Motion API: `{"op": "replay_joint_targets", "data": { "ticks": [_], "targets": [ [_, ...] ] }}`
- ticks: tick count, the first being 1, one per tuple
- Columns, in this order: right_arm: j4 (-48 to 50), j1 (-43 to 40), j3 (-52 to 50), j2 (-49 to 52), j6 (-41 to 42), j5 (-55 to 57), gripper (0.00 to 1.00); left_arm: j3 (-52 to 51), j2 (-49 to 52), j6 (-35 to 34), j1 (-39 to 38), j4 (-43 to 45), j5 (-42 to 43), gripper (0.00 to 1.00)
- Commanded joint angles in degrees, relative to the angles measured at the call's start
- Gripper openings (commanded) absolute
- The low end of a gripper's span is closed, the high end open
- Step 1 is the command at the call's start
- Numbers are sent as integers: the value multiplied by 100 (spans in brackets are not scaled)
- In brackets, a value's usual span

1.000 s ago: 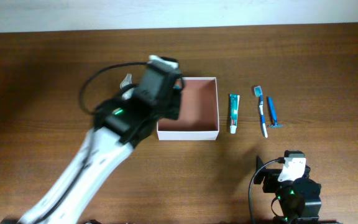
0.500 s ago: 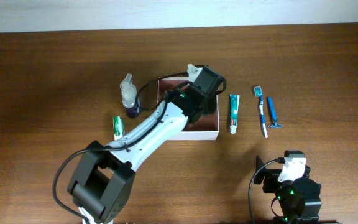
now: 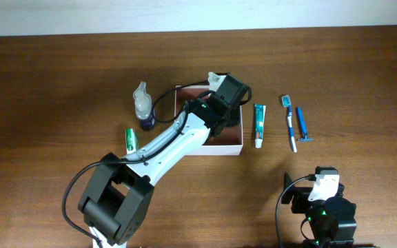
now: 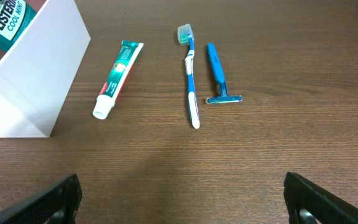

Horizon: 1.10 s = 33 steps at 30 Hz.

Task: Pack container
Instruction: 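Carry the mouthwash into the box and release it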

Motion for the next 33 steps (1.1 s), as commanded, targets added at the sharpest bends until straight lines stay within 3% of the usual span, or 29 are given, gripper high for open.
{"op": "replay_joint_targets", "data": {
  "ticks": [1,4,17,19,22,30,32,33],
  "targets": [
    [-2,-44,-42,-33,48,-9,99,87,15,52,2,223,-146,49],
    [-2,-44,-42,-33,48,-9,99,87,15,48,2,361,-118,56],
    [-2,-44,-42,-33,48,-9,99,87,11,160,2,341,232,58],
    [-2,-44,-42,-33,48,-9,99,87,4,350,4,199,603,64],
    [-2,-44,-42,-33,48,-9,99,87,-44,973,9,-214,1003,64],
    [-2,-44,-42,-33,48,-9,99,87,-706,981,20,-1174,726,64],
    [-2,-44,-42,-33,48,-9,99,87,-1040,981,68,-1300,459,72],
    [-2,-44,-42,-33,48,-9,99,87,-1307,981,151,-1366,278,97]
  ]
}}
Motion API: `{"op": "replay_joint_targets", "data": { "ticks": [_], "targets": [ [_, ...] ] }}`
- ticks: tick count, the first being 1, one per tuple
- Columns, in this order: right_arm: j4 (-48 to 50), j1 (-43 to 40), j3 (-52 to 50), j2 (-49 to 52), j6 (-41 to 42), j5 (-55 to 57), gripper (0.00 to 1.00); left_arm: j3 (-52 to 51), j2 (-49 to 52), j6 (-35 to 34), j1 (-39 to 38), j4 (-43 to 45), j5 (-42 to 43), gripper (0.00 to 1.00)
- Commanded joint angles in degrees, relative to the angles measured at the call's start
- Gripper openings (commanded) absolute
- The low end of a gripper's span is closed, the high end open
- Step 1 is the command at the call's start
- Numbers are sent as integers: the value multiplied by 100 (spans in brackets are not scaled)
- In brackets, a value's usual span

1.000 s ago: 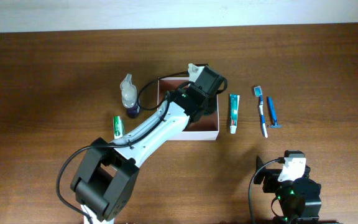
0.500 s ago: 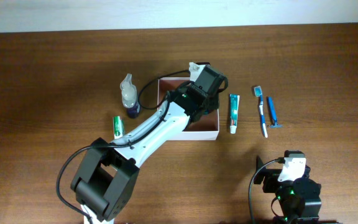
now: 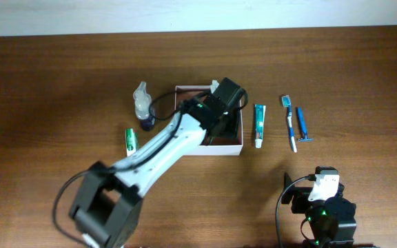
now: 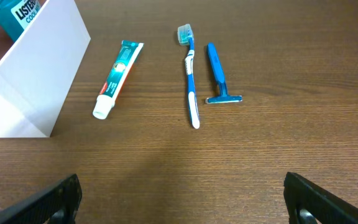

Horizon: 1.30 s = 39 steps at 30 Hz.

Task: Pack container
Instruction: 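Carry the mouthwash into the box and release it, then grasp the clear foam-soap bottle with the left gripper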

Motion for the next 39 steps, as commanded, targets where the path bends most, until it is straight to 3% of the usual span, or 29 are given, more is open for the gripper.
{"op": "replay_joint_targets", "data": {
  "ticks": [1,9,14,19,23,30,31,34,37,39],
  "targets": [
    [-4,-44,-42,-33,48,-11,99,72,-1012,133,197,-94,-487,99],
    [-4,-44,-42,-33,48,-11,99,72,-2505,1696,1419,-205,-656,100],
    [-4,-44,-42,-33,48,-11,99,72,-2277,2090,2404,-511,-538,99],
    [-4,-44,-42,-33,48,-11,99,72,-1650,3018,2828,-525,46,99],
    [-4,-44,-42,-33,48,-11,99,72,-1034,3014,2859,-595,39,99],
    [-4,-44,-42,-33,48,-11,99,72,7,2682,2859,-511,-396,89],
    [-4,-44,-42,-33,48,-11,99,72,114,2673,2861,-509,-393,82],
    [-4,-44,-42,-33,48,-11,99,72,219,2533,2859,-511,-396,72],
    [-7,-44,-42,-33,48,-11,99,72,214,2535,2859,-505,-400,69],
    [-4,-44,-42,-33,48,-11,99,72,214,2533,2859,-509,-398,61]
  ]
}}
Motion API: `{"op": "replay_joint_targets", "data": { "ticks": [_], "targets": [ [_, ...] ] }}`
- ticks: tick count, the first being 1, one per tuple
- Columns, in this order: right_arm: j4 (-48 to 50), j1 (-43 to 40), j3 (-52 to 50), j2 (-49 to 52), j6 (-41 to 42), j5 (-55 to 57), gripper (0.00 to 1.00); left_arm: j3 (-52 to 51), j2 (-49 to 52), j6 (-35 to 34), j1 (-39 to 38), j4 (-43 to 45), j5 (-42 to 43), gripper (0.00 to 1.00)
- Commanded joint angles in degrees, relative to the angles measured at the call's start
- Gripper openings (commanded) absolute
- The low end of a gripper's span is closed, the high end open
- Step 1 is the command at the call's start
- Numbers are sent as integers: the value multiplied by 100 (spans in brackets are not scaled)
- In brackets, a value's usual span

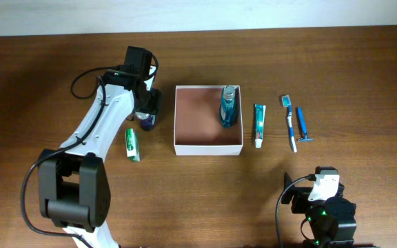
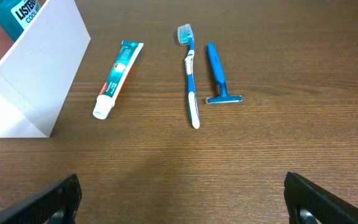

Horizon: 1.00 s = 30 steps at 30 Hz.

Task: Pack container
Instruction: 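Grasp the clear foam-soap bottle with the left gripper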

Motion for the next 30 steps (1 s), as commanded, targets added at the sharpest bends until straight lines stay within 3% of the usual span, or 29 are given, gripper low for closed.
{"op": "replay_joint_targets", "data": {
  "ticks": [1,6,10,17,21,26,30],
  "targets": [
    [-2,-44,-42,-33,46,-9,99,46,15,-72,20,-4,-57,55],
    [-2,-44,-42,-33,46,-9,99,46,4,-72,20,-109,-57,40],
    [-4,-44,-42,-33,46,-9,99,48,-304,-72,20,-240,-59,33],
    [-2,-44,-42,-33,46,-9,99,48,-1773,-74,-24,-289,-68,28],
    [-2,-44,-42,-33,46,-9,99,48,-2791,-549,-507,-470,-11,25],
    [-4,-44,-42,-33,46,-9,99,42,-2894,-1355,-1357,-605,-17,24],
    [-2,-44,-42,-33,46,-9,99,39,-2321,-1397,-1587,-313,-76,24]
  ]
}}
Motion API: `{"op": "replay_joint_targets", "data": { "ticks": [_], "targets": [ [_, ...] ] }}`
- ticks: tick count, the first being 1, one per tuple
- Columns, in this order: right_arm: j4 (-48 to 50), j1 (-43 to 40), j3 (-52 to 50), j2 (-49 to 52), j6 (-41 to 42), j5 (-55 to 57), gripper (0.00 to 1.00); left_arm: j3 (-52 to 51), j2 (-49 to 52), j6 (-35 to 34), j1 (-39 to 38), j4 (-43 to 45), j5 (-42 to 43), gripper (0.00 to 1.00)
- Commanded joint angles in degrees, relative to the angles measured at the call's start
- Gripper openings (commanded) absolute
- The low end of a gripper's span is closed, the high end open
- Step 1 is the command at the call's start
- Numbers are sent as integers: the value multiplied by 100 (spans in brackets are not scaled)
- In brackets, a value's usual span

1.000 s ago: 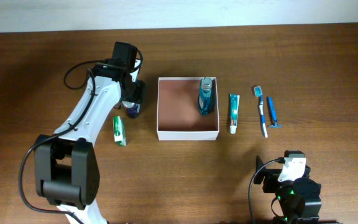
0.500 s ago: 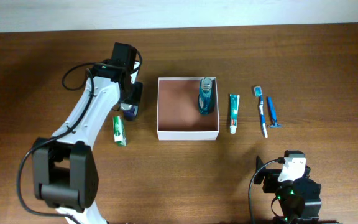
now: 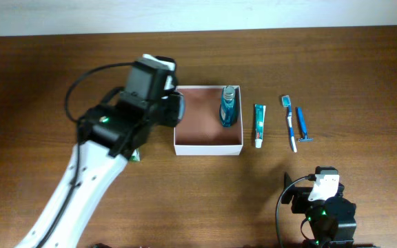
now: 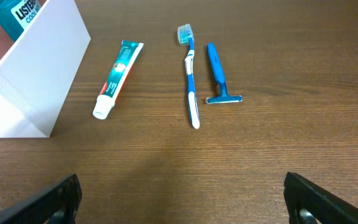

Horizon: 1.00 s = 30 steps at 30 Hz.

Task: Pack container
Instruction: 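Grasp the clear foam-soap bottle with the left gripper, then place the soap bottle in the box beside the mouthwash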

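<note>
A white box (image 3: 209,149) with a brown floor sits mid-table. A teal mouthwash bottle (image 3: 228,107) stands inside at its right wall and shows again as the mouthwash bottle (image 4: 5,15). My left gripper (image 3: 174,109) hangs at the box's left edge, its jaws hidden by the raised arm. The clear spray bottle is hidden. Right of the box lie a toothpaste tube (image 4: 118,78), a toothbrush (image 4: 190,74) and a blue razor (image 4: 217,73). My right gripper (image 4: 182,208) is open and empty near the front edge.
A small green tube (image 3: 135,157) peeks out from under the left arm, left of the box. The box's white wall (image 4: 36,81) stands left of the toothpaste in the right wrist view. The right arm's base (image 3: 322,210) sits at the front right.
My left arm was at the spray bottle left of the box. It now sits higher, with the gripper at the box's left edge, and the spray bottle's spot is covered. The right arm has not moved.
My left gripper was over the box's right side with the mouthwash bottle, then lower inside the box. Then the mouthwash stood alone in the box and the gripper was at the spray bottle. Now the gripper is at the box's left edge.
</note>
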Motion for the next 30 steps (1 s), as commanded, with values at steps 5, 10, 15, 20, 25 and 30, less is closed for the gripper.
{"op": "replay_joint_targets", "data": {
  "ticks": [5,10,15,20,25,30],
  "targets": [
    [-7,-44,-42,-33,46,-9,99,94,1602,-684,-170,1021,85,24],
    [-4,-44,-42,-33,46,-9,99,92,2367,-852,-170,1432,170,24],
    [-4,-44,-42,-33,46,-9,99,94,2704,-844,-170,1832,162,25],
    [-4,-44,-42,-33,46,-9,99,101,2706,-811,-170,2028,138,69],
    [-4,-44,-42,-33,46,-9,99,264,2693,-496,-170,1814,105,83],
    [-4,-44,-42,-33,46,-9,99,776,2634,-498,-170,750,105,83]
  ]
}}
